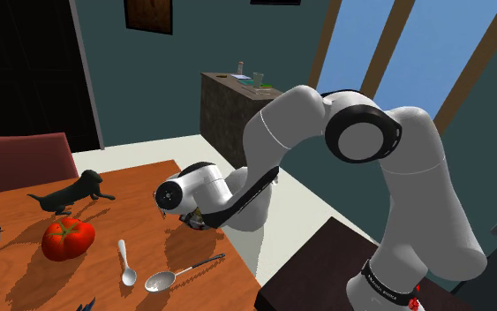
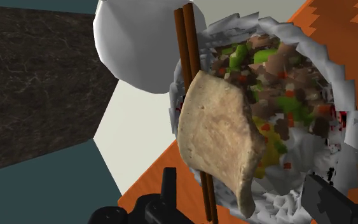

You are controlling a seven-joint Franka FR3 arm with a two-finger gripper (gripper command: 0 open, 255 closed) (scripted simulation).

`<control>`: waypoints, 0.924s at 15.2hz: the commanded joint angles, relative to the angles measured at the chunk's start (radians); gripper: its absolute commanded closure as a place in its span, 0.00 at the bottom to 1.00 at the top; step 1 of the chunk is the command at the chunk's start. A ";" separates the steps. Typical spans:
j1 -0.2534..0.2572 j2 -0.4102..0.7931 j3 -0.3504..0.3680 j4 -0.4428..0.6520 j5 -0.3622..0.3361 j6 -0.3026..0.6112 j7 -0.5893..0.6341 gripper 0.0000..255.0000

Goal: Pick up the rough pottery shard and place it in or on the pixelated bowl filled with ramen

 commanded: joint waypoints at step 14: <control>0.036 -0.078 0.034 -0.029 0.047 -0.073 -0.019 0.00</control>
